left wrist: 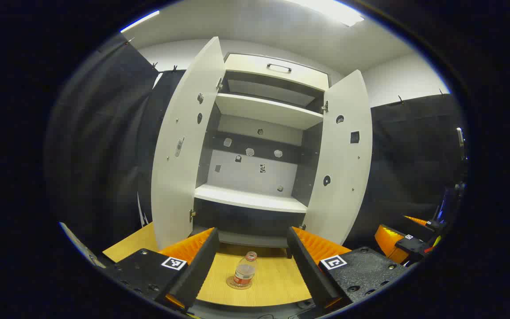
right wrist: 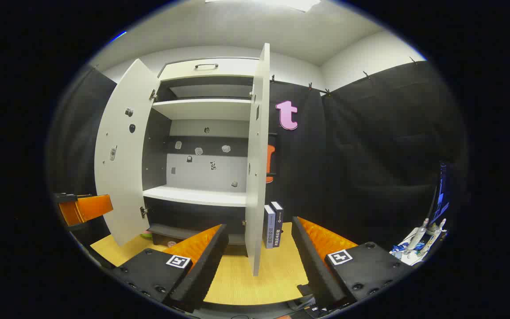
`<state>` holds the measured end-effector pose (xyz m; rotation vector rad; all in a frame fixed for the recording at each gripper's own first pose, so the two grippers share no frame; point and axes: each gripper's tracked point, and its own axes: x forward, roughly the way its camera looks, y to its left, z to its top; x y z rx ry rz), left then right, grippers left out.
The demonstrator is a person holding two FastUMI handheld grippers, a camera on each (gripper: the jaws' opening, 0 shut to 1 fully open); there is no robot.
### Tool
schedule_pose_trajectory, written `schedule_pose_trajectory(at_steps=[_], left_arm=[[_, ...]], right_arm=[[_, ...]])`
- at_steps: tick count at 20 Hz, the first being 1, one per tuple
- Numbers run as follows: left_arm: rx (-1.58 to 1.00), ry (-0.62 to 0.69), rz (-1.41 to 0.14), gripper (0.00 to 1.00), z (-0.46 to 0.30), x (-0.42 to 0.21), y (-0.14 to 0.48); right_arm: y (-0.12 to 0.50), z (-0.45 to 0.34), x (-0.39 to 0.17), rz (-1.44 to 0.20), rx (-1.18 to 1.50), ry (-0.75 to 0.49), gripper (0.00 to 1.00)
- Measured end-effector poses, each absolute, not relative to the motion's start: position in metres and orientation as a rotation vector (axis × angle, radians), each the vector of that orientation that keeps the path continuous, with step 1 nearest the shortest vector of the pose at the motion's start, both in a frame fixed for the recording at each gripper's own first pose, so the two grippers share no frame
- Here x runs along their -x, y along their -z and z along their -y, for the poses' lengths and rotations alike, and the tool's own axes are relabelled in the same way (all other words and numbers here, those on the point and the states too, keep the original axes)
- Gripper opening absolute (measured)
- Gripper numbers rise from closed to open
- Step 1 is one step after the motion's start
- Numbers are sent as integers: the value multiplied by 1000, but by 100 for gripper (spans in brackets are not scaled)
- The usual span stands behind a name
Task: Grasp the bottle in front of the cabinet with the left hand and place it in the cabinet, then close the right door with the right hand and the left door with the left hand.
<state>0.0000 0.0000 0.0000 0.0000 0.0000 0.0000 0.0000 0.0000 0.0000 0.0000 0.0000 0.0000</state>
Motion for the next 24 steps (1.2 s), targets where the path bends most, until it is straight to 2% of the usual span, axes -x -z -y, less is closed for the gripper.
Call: schedule_pose_trajectory(at_steps=[15,24], left_arm=[[-6,-24,-17,92,-10,-2,3],[2,-7,-77,95,-7,-21,51]], right_arm=[[0,-15,-6,-9,-2,-33,97],[3,-5,-9,-17,5,-12,96]])
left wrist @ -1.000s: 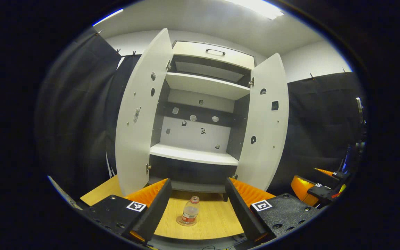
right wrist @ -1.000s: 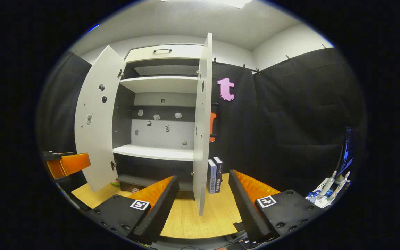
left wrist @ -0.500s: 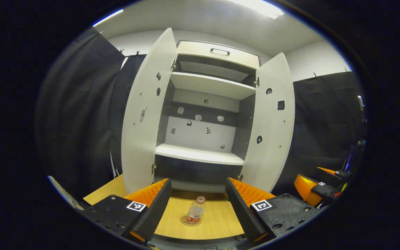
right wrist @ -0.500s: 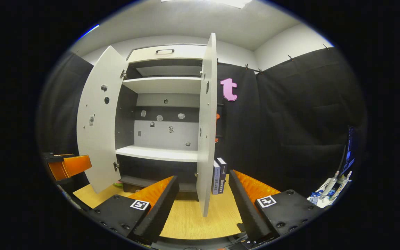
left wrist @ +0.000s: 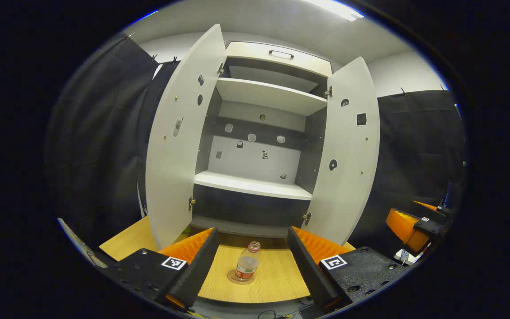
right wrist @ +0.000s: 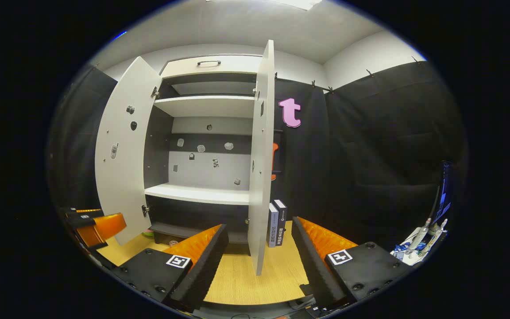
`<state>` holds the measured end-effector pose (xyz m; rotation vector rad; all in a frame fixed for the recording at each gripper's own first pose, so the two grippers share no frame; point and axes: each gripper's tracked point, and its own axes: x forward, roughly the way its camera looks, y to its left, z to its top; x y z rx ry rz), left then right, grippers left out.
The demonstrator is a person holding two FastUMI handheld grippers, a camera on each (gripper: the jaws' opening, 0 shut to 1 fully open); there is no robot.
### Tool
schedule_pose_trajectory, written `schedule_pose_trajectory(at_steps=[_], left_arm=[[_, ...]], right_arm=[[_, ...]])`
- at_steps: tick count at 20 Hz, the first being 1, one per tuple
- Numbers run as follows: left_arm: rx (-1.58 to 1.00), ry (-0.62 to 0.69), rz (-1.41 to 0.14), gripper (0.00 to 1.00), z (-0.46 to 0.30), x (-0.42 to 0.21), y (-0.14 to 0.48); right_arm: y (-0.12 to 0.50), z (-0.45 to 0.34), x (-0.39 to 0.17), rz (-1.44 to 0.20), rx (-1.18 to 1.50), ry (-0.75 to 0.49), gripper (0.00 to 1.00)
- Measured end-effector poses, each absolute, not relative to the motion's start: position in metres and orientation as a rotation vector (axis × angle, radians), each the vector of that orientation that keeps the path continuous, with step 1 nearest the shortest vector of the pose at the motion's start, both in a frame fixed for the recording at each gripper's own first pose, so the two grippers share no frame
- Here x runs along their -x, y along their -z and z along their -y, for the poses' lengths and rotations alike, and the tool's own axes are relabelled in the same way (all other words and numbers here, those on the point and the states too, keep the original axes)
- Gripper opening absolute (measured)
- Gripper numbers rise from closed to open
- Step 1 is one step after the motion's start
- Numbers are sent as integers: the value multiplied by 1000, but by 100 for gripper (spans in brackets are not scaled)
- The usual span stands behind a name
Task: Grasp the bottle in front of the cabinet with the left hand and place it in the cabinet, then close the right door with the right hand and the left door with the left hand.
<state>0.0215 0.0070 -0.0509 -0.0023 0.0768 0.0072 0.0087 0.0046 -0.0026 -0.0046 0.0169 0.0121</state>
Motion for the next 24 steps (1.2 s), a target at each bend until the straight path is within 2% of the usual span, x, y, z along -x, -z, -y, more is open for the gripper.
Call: schedule_pose_trajectory(at_steps=[10,18,24], left_arm=[[-59,66,-196,95,2,-80,166],[-95,29,-317,95,-18,-122,265],[-131,19,-356,95,-30,-142,309]], right_arm=[[-1,20,-16,-19,19,26,97],[-1,43,-18,-42,7,63,96],[-4,60,-16,-42,58,115,97]])
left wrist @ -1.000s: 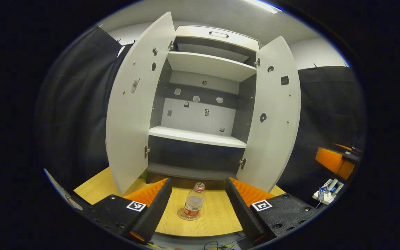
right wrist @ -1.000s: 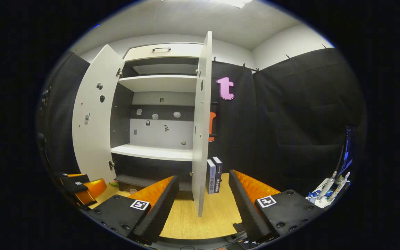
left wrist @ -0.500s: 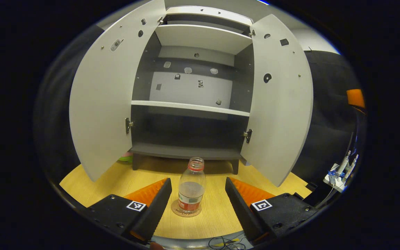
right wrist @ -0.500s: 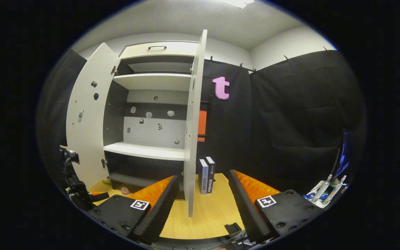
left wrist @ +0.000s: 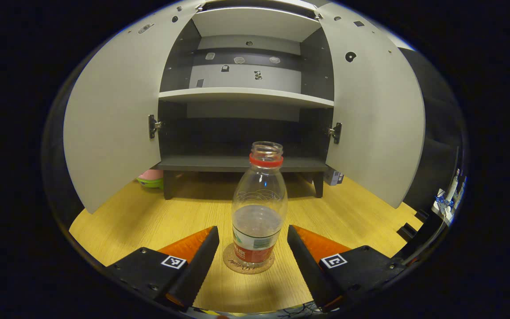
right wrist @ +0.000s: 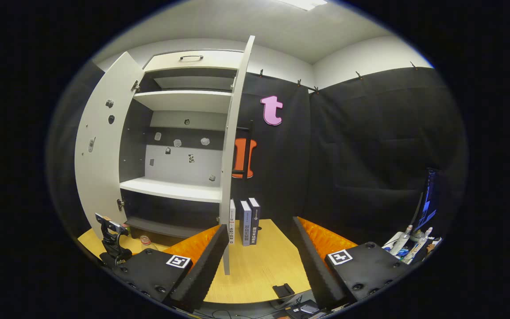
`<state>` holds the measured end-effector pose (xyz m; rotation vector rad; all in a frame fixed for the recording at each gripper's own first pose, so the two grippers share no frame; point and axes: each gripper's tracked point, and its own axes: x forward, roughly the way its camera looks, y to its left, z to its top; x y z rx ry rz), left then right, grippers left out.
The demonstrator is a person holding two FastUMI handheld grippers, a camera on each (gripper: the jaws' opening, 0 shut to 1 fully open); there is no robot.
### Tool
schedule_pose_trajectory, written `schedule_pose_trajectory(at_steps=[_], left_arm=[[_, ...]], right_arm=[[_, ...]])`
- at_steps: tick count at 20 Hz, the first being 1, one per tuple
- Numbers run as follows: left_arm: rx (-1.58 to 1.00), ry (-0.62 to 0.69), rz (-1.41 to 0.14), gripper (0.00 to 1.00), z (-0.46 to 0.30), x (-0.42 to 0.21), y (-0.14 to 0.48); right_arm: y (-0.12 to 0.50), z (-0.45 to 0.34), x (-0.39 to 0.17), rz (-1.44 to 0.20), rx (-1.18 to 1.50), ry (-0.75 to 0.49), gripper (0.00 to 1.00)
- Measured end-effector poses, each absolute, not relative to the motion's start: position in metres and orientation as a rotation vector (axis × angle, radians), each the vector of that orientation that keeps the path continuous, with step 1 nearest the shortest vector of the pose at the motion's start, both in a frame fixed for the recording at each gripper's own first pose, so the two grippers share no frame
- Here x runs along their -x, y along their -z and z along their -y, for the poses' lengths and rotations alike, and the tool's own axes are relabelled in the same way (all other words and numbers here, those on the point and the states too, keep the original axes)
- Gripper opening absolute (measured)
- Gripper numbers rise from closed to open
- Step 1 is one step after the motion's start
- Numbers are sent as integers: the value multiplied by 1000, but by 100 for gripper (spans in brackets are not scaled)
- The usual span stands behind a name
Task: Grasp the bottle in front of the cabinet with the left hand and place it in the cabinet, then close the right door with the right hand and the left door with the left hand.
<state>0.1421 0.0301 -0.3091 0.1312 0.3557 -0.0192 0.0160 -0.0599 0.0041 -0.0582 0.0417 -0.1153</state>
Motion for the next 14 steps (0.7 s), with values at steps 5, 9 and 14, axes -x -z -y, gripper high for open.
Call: schedule_pose_trajectory(at_steps=[5,9,14], left_arm=[[-109,33,-392,94,-29,-155,326],[-134,52,-388,74,-23,-158,306],[-114,75,-377,74,-15,-154,243]], right_arm=[[-4,64,-20,-49,65,127,100],[-1,66,-24,-55,57,129,97],[0,54,-34,-39,48,105,96]])
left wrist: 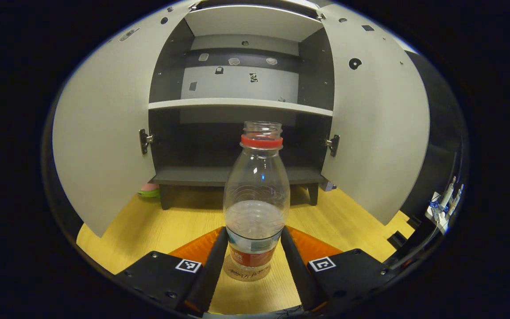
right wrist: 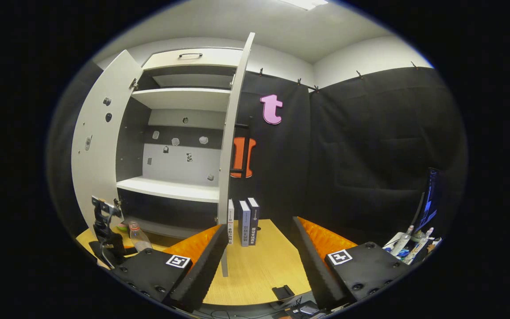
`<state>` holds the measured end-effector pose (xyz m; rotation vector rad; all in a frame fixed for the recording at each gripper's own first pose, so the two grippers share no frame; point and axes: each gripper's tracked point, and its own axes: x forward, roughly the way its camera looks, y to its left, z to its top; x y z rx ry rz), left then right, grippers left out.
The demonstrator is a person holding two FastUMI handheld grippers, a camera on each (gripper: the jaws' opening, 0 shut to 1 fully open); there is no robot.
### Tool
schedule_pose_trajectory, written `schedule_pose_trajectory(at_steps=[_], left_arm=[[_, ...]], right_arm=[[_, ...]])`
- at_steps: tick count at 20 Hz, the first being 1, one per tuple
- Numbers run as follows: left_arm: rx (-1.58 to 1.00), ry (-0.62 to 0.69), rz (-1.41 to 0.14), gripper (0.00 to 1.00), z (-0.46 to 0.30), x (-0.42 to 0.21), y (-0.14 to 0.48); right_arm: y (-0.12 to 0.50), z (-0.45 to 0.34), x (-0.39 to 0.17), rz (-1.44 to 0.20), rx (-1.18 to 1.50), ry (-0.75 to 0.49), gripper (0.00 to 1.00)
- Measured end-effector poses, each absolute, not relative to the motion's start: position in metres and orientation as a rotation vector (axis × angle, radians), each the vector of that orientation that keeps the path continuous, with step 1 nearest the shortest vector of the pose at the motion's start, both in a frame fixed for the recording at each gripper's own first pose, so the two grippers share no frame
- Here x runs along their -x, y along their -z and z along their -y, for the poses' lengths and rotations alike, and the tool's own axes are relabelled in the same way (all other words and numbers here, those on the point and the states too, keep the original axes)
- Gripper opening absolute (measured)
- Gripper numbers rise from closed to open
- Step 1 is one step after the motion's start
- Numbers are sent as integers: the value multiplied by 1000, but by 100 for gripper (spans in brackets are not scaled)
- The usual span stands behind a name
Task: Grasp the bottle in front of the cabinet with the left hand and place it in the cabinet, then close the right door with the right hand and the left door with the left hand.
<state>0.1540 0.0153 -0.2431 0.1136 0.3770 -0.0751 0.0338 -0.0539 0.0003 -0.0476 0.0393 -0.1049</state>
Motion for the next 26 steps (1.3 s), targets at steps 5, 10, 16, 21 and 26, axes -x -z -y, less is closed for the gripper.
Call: schedule_pose_trajectory(at_steps=[5,10,16,21,26], left_arm=[[-73,104,-296,74,-17,-165,144],[-71,124,-217,74,-30,-204,54],[-165,146,-169,74,-22,-265,-2],[-158,164,-163,74,-8,-322,-23],[-132,159,-188,74,1,-371,-21]], right_arm=[[4,40,-44,-36,16,66,97],[5,48,-48,-30,-9,68,97],[11,69,-51,-40,-26,114,97],[17,85,-55,-54,-47,153,96],[19,104,-66,-66,-61,200,96]])
